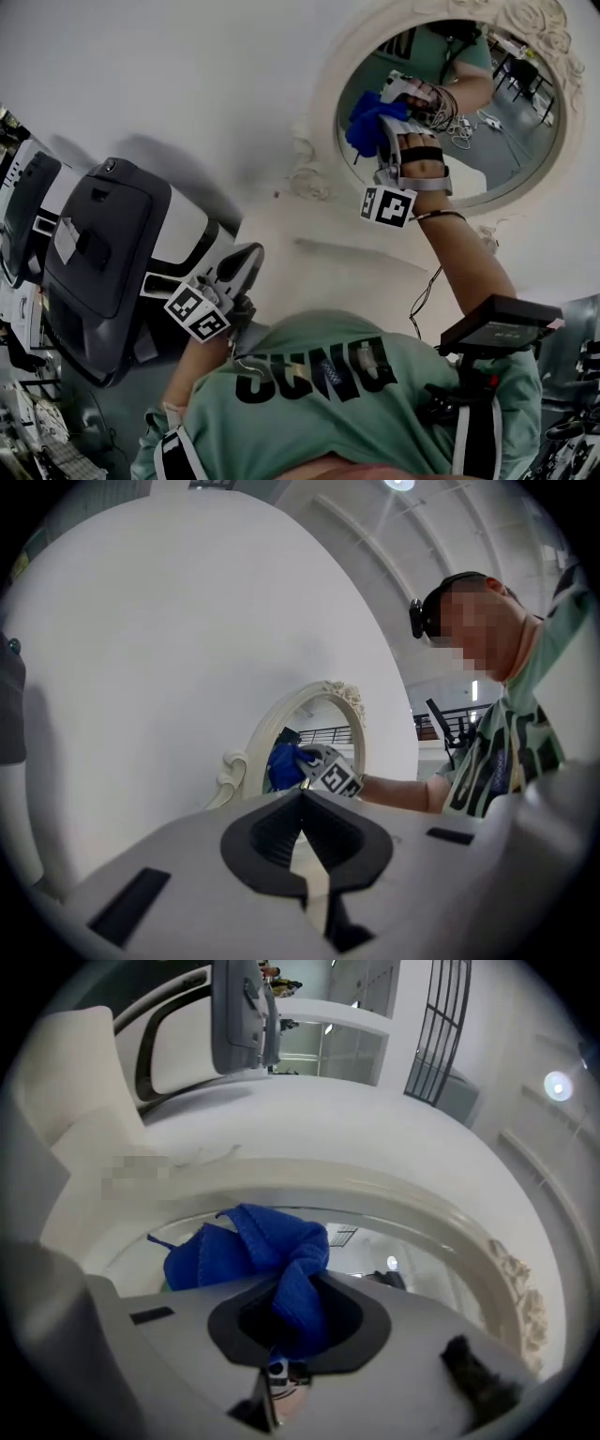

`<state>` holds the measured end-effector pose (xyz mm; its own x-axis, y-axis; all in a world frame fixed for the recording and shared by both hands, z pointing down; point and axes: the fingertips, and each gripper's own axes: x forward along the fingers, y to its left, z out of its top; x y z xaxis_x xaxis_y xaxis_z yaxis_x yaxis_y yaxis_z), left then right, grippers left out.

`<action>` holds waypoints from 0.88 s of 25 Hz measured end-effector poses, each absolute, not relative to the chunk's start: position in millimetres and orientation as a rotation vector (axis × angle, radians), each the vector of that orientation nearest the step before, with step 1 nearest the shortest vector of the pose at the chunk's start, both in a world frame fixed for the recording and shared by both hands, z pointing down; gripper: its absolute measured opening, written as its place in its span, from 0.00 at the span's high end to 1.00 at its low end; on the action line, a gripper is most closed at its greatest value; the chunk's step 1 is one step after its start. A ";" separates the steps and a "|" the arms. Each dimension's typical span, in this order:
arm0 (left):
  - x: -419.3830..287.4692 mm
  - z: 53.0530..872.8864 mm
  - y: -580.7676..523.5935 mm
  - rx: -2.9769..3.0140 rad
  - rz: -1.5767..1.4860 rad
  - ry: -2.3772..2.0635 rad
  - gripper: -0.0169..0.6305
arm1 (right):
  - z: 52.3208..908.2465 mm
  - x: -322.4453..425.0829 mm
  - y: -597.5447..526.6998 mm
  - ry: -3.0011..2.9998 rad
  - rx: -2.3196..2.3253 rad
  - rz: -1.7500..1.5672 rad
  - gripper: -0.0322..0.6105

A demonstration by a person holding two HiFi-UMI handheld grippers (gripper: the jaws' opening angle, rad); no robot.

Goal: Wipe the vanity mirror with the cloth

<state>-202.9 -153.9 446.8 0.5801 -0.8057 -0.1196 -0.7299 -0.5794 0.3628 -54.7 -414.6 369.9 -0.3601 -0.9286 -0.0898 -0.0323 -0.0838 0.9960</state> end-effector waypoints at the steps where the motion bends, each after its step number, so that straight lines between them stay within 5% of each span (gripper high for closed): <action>1: -205.2 449.0 -152.2 2.527 -0.384 -1.275 0.96 | 404.3 -55.4 -414.6 -1.457 1.037 -1.508 0.87; 7: -222.1 465.7 -138.5 2.454 -0.294 -1.334 0.96 | 597.2 -55.2 -407.2 -1.538 0.761 -1.289 0.87; 22: -207.0 456.9 -144.0 2.528 -0.306 -1.289 0.96 | 570.6 -55.5 -398.6 -1.712 0.752 -1.145 0.87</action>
